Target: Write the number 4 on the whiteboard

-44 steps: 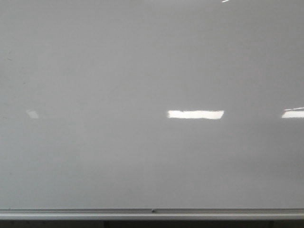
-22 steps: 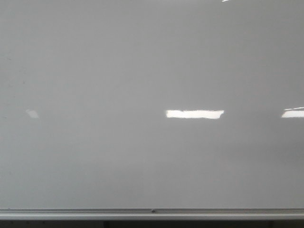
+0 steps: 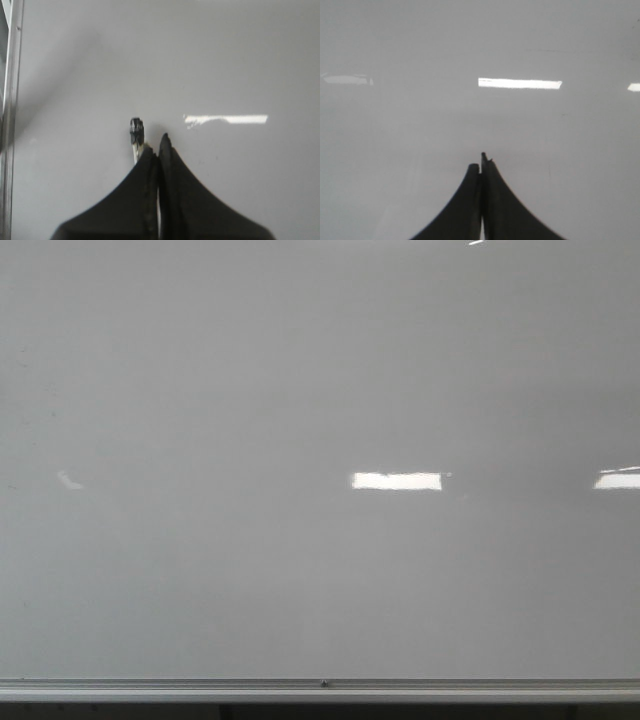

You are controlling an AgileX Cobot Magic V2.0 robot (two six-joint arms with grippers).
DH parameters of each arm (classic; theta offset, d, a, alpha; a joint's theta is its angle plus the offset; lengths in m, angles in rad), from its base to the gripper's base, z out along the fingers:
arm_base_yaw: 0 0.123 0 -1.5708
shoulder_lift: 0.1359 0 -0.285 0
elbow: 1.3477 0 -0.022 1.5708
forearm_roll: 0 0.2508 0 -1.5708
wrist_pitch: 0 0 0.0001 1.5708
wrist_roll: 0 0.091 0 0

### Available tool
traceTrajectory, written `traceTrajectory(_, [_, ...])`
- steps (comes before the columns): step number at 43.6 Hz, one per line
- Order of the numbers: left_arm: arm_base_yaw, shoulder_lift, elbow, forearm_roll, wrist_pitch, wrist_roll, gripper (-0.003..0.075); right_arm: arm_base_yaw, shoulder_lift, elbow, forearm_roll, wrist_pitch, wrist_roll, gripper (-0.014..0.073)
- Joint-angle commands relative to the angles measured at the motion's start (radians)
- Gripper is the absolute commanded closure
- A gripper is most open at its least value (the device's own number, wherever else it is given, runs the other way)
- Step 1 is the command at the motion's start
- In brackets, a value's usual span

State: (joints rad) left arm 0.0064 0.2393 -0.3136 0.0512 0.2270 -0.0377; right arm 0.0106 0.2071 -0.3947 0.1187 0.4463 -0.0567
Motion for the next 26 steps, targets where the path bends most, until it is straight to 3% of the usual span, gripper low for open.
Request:
traceTrajectory(1, [-0.008,0.08,-0.044,0.002,-0.041,-0.007,0.0741,-0.003,0.049,-0.036,0.003,-0.07,0.003,0.0655])
traceTrajectory(5, [-0.008,0.093,-0.044,0.002,-0.041,-0.007,0.074,-0.003,0.049,-0.036,0.003,-0.07,0.003,0.065])
traceTrajectory(9, [-0.008,0.093,-0.044,0.002,-0.041,-0.007,0.0694,-0.003,0.049,-0.036,0.003,-0.069,0.003,0.058])
traceTrajectory(13, [-0.008,0.093,-0.042,0.002,-0.041,-0.007,0.0537,-0.003,0.049,-0.036,0.003,-0.069,0.003,0.0436])
traceTrajectory(17, [-0.008,0.093,-0.041,0.002,-0.036,-0.007,0.0276,-0.003,0.049,-0.036,0.003,-0.069,0.003,0.026])
traceTrajectory(21, [-0.008,0.093,-0.04,0.002,-0.036,-0.007,0.0087,-0.003,0.049,-0.036,0.003,-0.07,0.003,0.0124])
traceTrajectory(26, [-0.008,0.093,-0.038,-0.002,-0.042,-0.007,0.0025,-0.003,0.049,-0.036,0.003,-0.07,0.003,0.0065])
